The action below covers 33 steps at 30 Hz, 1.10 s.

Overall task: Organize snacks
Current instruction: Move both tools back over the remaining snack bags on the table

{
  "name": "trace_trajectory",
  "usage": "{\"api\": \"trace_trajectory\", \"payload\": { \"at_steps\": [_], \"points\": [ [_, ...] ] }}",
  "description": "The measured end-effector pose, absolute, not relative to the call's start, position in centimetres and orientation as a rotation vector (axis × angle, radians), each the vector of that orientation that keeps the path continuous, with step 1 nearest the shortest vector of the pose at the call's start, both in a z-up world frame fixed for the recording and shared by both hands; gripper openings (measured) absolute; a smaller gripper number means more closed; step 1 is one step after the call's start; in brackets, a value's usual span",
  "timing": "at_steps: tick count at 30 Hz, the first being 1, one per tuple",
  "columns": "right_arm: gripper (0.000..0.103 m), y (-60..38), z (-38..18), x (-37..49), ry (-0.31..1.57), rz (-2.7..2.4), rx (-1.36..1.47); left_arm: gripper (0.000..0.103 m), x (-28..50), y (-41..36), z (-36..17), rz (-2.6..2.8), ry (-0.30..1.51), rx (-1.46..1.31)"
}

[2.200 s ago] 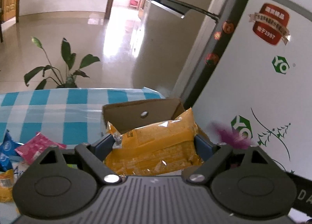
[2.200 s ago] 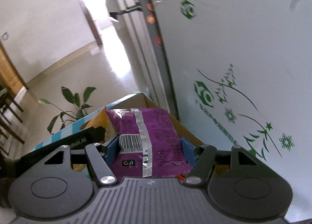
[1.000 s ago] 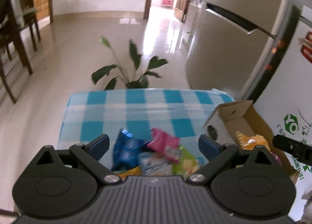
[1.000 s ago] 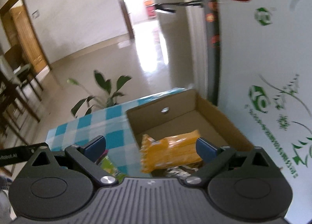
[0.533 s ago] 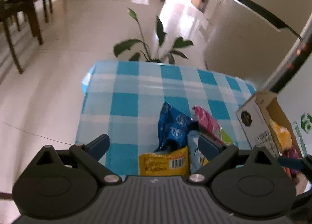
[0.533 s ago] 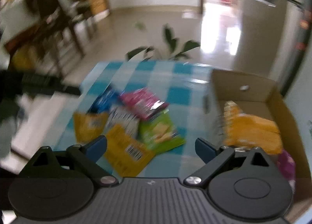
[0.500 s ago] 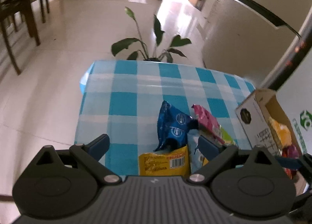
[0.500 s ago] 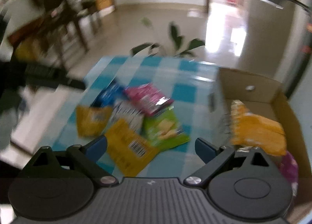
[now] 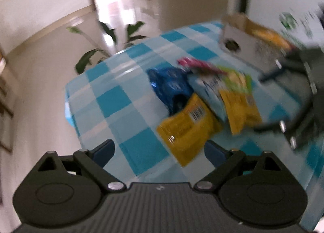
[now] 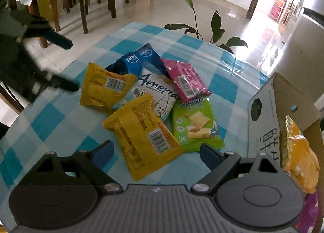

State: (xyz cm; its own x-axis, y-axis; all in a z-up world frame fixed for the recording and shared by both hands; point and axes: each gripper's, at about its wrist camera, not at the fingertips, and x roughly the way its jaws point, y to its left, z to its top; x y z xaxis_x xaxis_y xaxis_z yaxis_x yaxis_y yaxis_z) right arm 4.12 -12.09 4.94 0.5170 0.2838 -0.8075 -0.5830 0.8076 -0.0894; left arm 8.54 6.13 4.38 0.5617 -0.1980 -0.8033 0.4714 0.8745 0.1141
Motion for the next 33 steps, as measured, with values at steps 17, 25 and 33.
{"api": "trace_trajectory", "payload": {
  "at_steps": [17, 25, 33],
  "points": [
    [0.053, -11.5, 4.2, 4.9, 0.957, 0.539, -0.313, 0.088, 7.1, 0.1, 0.8, -0.520, 0.739, 0.746],
    [0.050, -12.3, 4.5, 5.0, 1.016, 0.540, -0.237, 0.054, 7.5, 0.5, 1.2, -0.595, 0.822, 0.665],
    [0.080, -13.1, 4.8, 4.6, 1.002, 0.575, -0.191, 0.057, 7.0, 1.2, 1.5, -0.650, 0.852, 0.693]
  ]
}}
